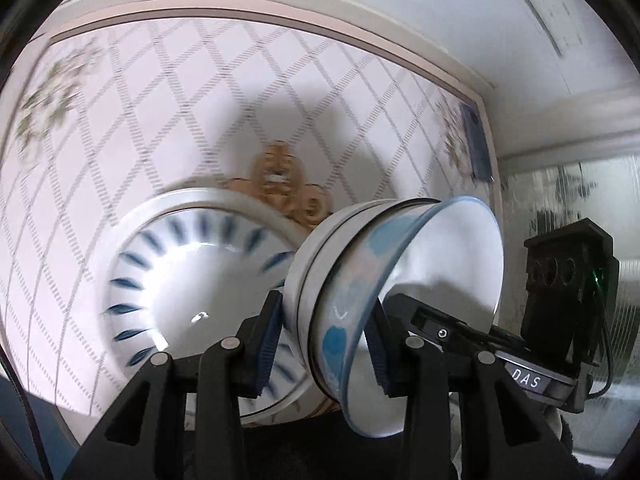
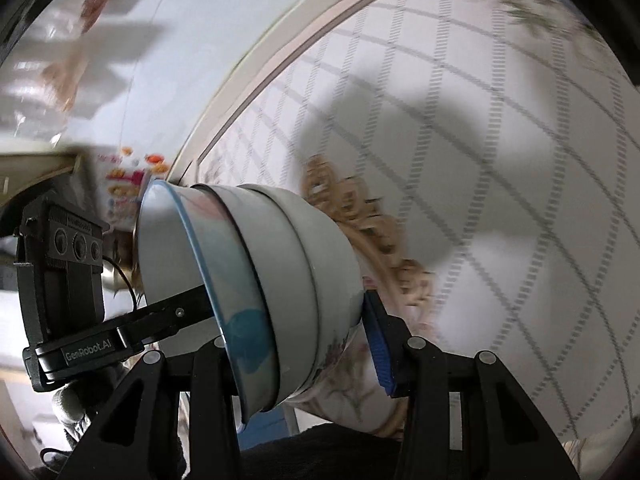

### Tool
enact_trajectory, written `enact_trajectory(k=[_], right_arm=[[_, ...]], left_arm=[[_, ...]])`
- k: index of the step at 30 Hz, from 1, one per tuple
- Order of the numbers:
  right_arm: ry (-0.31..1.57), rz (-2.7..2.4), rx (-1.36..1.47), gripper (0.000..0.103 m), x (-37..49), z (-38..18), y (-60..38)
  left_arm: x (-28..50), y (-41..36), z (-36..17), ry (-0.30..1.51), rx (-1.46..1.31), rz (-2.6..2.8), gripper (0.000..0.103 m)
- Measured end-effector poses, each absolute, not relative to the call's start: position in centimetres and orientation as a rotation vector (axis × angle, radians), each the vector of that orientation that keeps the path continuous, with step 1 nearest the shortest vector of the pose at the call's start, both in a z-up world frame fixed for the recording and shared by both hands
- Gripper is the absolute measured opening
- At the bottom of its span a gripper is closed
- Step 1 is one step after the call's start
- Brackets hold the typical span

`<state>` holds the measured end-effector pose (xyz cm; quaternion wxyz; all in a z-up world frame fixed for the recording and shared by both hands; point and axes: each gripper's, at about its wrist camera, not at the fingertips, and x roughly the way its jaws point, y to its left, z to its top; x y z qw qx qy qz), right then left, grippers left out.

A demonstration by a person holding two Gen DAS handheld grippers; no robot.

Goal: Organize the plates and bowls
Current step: 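Lift the bowl stack with both grippers and carry it over the plate stack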

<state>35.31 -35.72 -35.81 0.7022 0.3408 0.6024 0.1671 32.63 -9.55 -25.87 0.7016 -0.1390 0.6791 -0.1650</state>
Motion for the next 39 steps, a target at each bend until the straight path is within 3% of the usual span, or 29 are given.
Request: enact_trajectory(k=[15,39], right_arm=[[1.497,0.556,0.584,0.046,38.0,-38.4,-24.5],[1.531,0.492,0.523,0.046,37.7,-39.7,-23.2]], left_arm=[[29.8,-0.4,-29.0,1.518,-0.469,-0.182,0.036],[30.5,-1.4,-31.1,1.553,-0.407,-0.203,0.036]])
